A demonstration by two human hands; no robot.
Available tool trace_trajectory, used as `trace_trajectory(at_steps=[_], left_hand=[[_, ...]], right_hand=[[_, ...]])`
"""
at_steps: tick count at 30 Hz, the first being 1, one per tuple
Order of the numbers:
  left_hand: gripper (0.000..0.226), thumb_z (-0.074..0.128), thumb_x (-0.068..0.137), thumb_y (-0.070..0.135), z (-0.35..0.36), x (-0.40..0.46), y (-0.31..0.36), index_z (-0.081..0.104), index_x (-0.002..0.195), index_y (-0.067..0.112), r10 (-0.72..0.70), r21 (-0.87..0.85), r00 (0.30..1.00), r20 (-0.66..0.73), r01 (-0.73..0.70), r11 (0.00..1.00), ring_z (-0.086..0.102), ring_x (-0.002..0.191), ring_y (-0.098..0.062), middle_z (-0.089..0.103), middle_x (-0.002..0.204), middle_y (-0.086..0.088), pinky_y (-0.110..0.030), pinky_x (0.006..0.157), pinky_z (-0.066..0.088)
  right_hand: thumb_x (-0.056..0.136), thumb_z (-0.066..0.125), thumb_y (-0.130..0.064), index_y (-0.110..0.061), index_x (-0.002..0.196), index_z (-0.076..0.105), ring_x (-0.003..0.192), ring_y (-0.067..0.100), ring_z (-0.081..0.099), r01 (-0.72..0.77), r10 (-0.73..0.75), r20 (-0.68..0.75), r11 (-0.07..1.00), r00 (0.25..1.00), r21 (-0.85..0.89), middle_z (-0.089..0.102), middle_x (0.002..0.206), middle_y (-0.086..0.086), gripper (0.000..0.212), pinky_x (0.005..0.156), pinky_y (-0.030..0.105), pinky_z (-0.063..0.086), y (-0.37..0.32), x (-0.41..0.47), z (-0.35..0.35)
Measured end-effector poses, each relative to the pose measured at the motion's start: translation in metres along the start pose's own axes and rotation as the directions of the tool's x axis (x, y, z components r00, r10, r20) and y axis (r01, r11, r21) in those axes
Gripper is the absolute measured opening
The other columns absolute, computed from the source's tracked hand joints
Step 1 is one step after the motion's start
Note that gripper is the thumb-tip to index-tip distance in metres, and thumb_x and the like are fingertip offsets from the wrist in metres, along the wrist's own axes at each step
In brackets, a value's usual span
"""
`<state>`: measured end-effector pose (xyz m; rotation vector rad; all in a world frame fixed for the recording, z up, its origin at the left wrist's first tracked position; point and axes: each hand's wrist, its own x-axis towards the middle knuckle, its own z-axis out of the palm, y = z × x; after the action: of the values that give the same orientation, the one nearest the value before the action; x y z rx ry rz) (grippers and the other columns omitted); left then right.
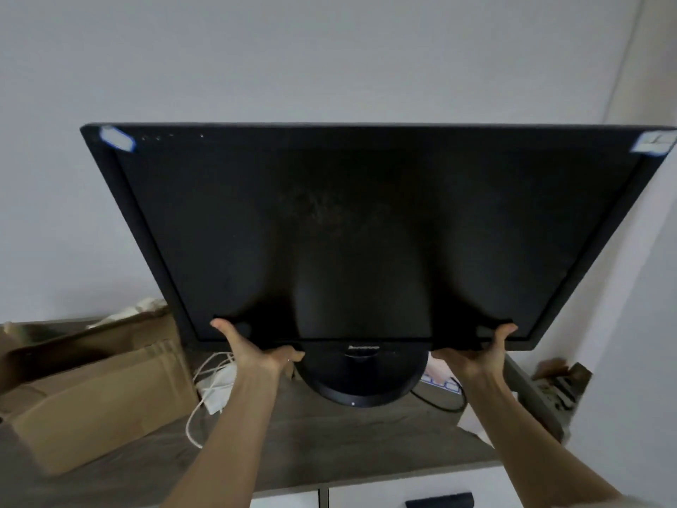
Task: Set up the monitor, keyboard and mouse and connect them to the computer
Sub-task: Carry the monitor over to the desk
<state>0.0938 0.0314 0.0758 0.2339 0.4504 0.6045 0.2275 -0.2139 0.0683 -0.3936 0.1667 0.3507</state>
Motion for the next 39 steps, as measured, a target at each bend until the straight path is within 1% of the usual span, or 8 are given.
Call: trace_trajectory(at_steps=[4,6,12,16,20,26,32,39], left_hand=[[0.114,0.037,0.059,0.093,0.029,-0.016,-0.023,0.023,0.149,0.024,-0.087,0.045,0.991,0.099,0.083,0.996,0.002,0.143,-0.039,0.017,0.156,-0.010,-0.066,0.108,-0.010],[0.109,0.035,0.064,0.091,0.044,-0.033,-0.040,0.023,0.149,0.023,-0.128,0.068,0.986,0.105,0.121,0.990,0.003,0.144,-0.038,0.018,0.156,-0.010,-0.064,0.109,-0.010],[0.112,0.041,0.060,0.091,0.069,-0.082,-0.110,0.021,0.149,0.026,-0.288,0.132,0.952,0.107,0.274,0.953,0.000,0.143,-0.038,0.015,0.157,-0.008,-0.066,0.108,-0.009],[0.111,0.034,0.060,0.093,0.083,-0.132,-0.167,0.017,0.150,0.029,-0.395,0.237,0.908,0.141,0.357,0.904,-0.004,0.143,-0.039,0.010,0.158,-0.006,-0.067,0.107,-0.006],[0.127,0.039,0.046,0.098,0.087,-0.190,-0.233,0.020,0.150,0.028,-0.584,0.342,0.789,0.190,0.505,0.793,0.000,0.143,-0.041,0.012,0.158,-0.008,-0.068,0.109,-0.002],[0.140,0.046,0.026,0.100,0.086,-0.301,-0.347,0.013,0.148,0.040,-0.737,0.548,0.612,0.286,0.526,0.650,0.007,0.141,-0.045,0.014,0.158,-0.005,-0.069,0.107,0.003],[0.100,0.020,0.070,0.090,0.089,-0.441,-0.440,0.019,0.149,0.029,-0.862,0.598,0.452,0.229,0.633,0.491,0.001,0.143,-0.039,0.016,0.157,-0.010,-0.064,0.108,-0.012],[0.118,0.032,0.049,0.099,0.084,-0.572,-0.581,0.027,0.147,0.033,-0.987,0.721,0.085,0.137,0.674,0.158,0.003,0.143,-0.040,0.019,0.156,-0.007,-0.071,0.104,-0.008]], right_hand=[[0.080,0.038,-0.075,-0.020,0.108,0.057,0.096,0.032,0.051,0.068,-0.068,-0.024,0.998,0.997,0.009,0.059,0.108,0.005,0.064,0.093,0.054,0.035,-0.039,-0.025,0.002],[0.074,0.044,-0.078,-0.021,0.120,0.053,0.109,0.035,0.049,0.088,-0.088,-0.030,0.996,0.996,0.005,0.054,0.121,0.006,0.074,0.102,0.058,0.033,-0.064,-0.039,-0.002],[0.075,0.045,-0.078,-0.023,0.131,0.046,0.116,0.035,0.047,0.305,-0.301,-0.092,0.951,0.949,0.043,0.051,0.132,0.004,0.078,0.097,0.054,0.038,-0.143,-0.108,-0.035],[0.083,0.040,-0.072,-0.022,0.143,0.031,0.137,0.038,0.027,0.412,-0.392,-0.198,0.908,0.899,0.075,0.036,0.147,0.006,0.079,0.111,0.057,0.017,-0.199,-0.176,-0.056],[0.083,0.037,-0.074,-0.025,0.140,0.036,0.138,0.036,0.024,0.535,-0.504,-0.278,0.844,0.818,0.043,0.035,0.147,0.002,0.075,0.109,0.060,0.013,-0.260,-0.253,-0.095],[0.067,0.048,-0.083,-0.026,0.139,0.042,0.134,0.040,0.031,0.709,-0.657,-0.316,0.701,0.684,0.077,0.039,0.147,0.003,0.091,0.107,0.064,0.022,-0.353,-0.383,-0.171],[0.071,0.038,-0.085,-0.024,0.141,0.039,0.132,0.039,0.035,0.857,-0.784,-0.384,0.513,0.487,0.040,0.040,0.146,0.006,0.093,0.110,0.057,0.026,-0.419,-0.512,-0.222],[0.074,0.035,-0.083,-0.028,0.142,0.038,0.134,0.041,0.032,0.978,-0.860,-0.476,0.210,0.182,-0.006,0.036,0.149,0.009,0.088,0.108,0.061,0.026,-0.471,-0.661,-0.277]])
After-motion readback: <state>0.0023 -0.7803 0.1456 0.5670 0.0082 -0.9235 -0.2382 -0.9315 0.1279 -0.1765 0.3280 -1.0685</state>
